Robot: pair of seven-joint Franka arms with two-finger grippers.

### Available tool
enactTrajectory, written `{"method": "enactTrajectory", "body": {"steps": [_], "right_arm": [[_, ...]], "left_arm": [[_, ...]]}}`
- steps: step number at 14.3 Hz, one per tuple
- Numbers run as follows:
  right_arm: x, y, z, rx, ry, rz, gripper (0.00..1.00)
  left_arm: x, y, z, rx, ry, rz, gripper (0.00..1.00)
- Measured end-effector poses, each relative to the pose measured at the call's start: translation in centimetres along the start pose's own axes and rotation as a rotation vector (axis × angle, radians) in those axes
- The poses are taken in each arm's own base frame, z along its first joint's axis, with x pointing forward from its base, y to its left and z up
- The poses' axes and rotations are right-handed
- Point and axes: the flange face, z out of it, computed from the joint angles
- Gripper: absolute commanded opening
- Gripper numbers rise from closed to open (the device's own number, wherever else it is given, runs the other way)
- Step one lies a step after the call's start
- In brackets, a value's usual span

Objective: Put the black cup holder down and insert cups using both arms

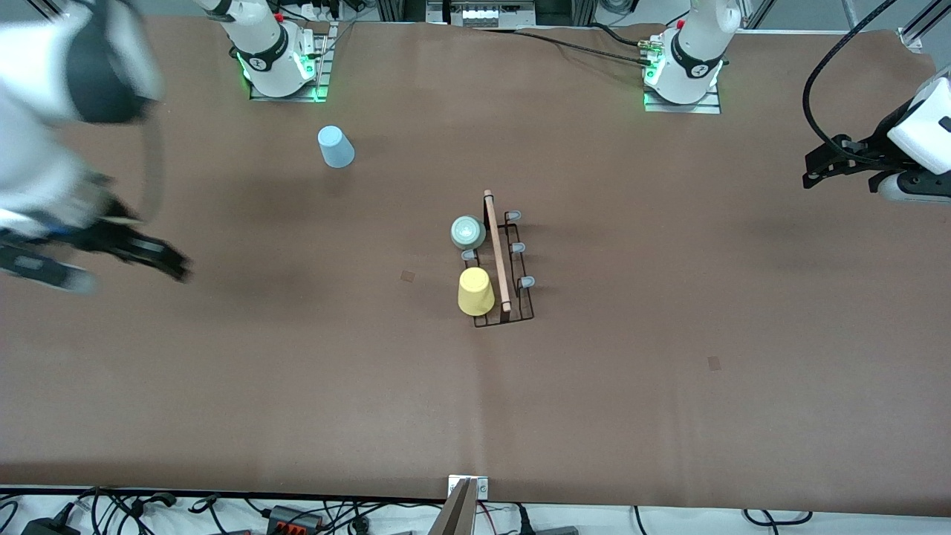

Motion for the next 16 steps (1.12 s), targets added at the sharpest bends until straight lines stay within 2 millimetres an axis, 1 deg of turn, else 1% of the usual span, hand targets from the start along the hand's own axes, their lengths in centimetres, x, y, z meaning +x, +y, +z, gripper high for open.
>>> {"method": "enactTrajectory", "body": {"steps": [1, 2, 3, 4, 6, 7, 8, 9, 11, 13, 16], "right_arm": [[0.3, 2.9, -1.2, 0.006, -0.009, 0.001, 1.00], [0.4, 4.9, -2.1, 0.004, -0.017, -0.001, 1.00], [0.4, 6.1, -2.9, 0.001, -0.020, 0.001, 1.00], [0.5, 6.7, -4.1, -0.001, -0.021, 0.003, 1.00], [0.0, 6.7, -6.7, -0.017, -0.059, -0.002, 1.00], [-0.4, 6.5, -7.6, -0.034, -0.081, -0.011, 1.00], [-0.8, 6.2, -8.0, -0.042, -0.101, -0.019, 1.00], [-1.0, 6.0, -7.8, -0.041, -0.119, -0.023, 1.00], [-1.1, 5.6, -6.6, -0.037, -0.149, -0.033, 1.00], [-1.3, 4.9, -5.7, -0.037, -0.167, -0.080, 1.00], [-1.5, 4.4, -5.4, -0.037, -0.168, -0.110, 1.00]], "left_arm": [[0.0, 0.0, 0.0, 0.000, 0.000, 0.000, 1.00], [0.0, 0.0, 0.0, 0.000, 0.000, -0.001, 1.00], [0.0, 0.0, 0.0, 0.000, 0.000, -0.001, 1.00], [0.0, 0.0, 0.0, 0.000, 0.000, -0.001, 1.00], [0.0, 0.0, 0.0, 0.000, 0.000, -0.001, 1.00], [0.0, 0.0, 0.0, 0.000, 0.001, -0.001, 1.00], [0.0, -0.1, -0.1, 0.000, 0.001, -0.001, 1.00], [0.0, -0.1, -0.1, 0.000, 0.001, -0.001, 1.00], [0.0, -0.1, -0.1, 0.000, 0.001, -0.001, 1.00], [0.0, -0.1, -0.1, 0.000, 0.001, -0.001, 1.00], [0.0, -0.1, -0.1, 0.000, 0.001, -0.001, 1.00]]}}
